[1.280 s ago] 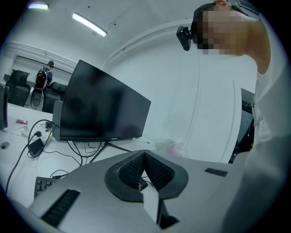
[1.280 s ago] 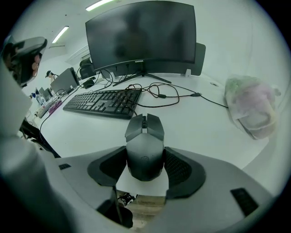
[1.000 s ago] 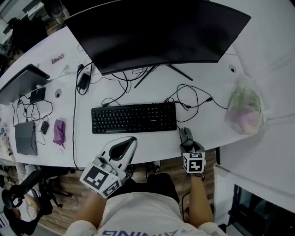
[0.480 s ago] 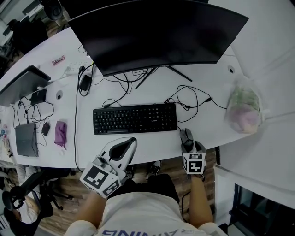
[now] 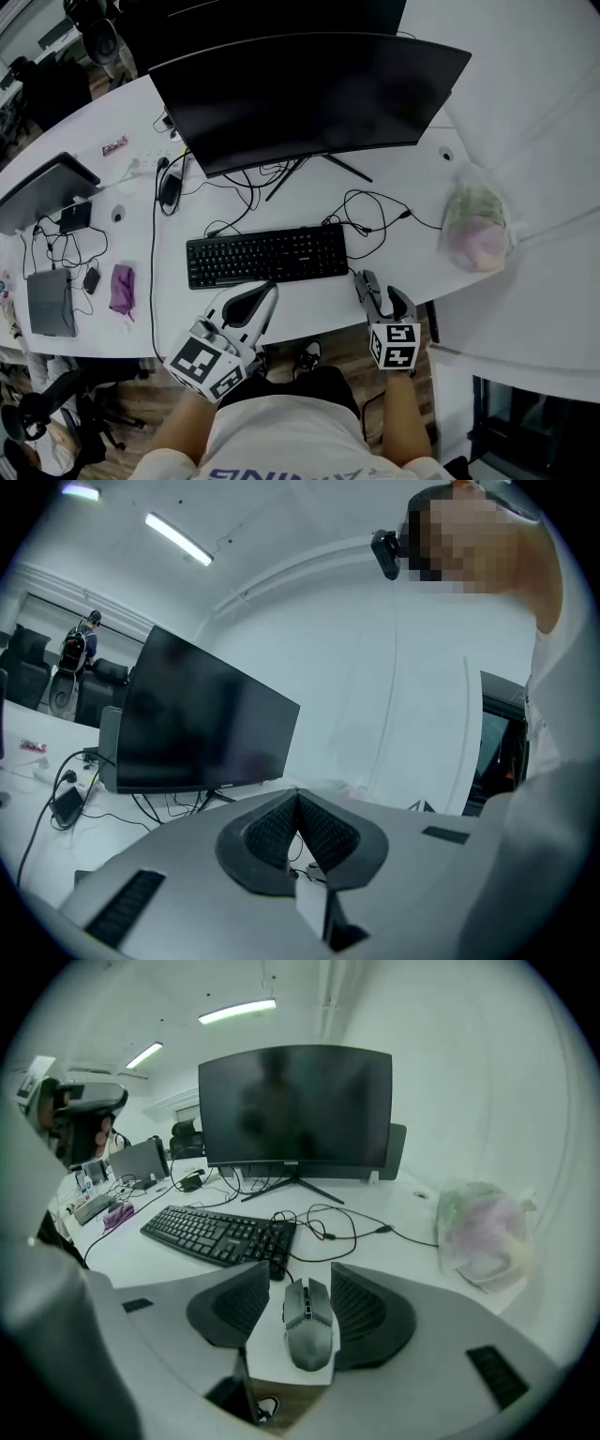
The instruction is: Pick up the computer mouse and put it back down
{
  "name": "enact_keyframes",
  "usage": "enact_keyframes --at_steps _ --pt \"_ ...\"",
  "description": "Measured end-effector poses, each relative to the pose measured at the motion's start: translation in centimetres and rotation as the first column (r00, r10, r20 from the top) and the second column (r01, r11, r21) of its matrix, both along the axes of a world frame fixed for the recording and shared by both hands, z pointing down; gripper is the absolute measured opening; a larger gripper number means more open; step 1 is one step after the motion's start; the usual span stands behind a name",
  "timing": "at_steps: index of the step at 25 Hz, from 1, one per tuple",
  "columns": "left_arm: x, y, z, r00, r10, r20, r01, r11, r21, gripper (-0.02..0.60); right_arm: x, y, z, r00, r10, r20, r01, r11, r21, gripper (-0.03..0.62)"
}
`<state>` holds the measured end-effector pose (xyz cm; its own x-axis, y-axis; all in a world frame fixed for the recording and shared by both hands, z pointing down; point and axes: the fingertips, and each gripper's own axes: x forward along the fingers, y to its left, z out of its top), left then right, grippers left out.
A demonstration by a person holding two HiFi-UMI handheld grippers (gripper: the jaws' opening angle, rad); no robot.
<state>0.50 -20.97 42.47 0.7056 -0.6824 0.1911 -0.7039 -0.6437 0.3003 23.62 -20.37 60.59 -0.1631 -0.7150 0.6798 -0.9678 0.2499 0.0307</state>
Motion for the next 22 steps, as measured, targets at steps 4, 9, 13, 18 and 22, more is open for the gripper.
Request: enact_keyframes --at_steps 4,9,13,18,22 --pt "0.0 0.1 -1.3 1.000 0.016 -0.008 -0.016 0.999 0.033 0.005 -0.6 -0.2 -3.2 1.000 0.009 0.021 -0.011 0.996 0.084 0.176" --pt "-0.2 0.2 -3.2 0.999 0.036 -0.015 -0.035 0.996 0.077 0.005 -1.0 -0.4 -7.1 0.999 0.038 0.021 -0.041 0.982 0.185 0.102" --pt "-0.2 0.4 -4.7 0.999 0.050 -0.021 -0.047 0.993 0.110 0.005 -1.0 -0.3 -9.8 0.998 0.060 0.002 -0.059 0.967 0.250 0.055" --pt "0.0 0.6 -6.4 0.997 0.071 -0.029 -0.066 0.987 0.149 0.005 -1.0 -0.5 -12.8 0.997 0.078 -0.010 -0.071 0.948 0.311 0.037" --pt "-0.2 0.9 -7.5 0.996 0.082 -0.029 -0.076 0.981 0.178 0.005 -1.4 -0.1 -15.8 0.996 0.085 0.008 -0.082 0.926 0.369 0.032"
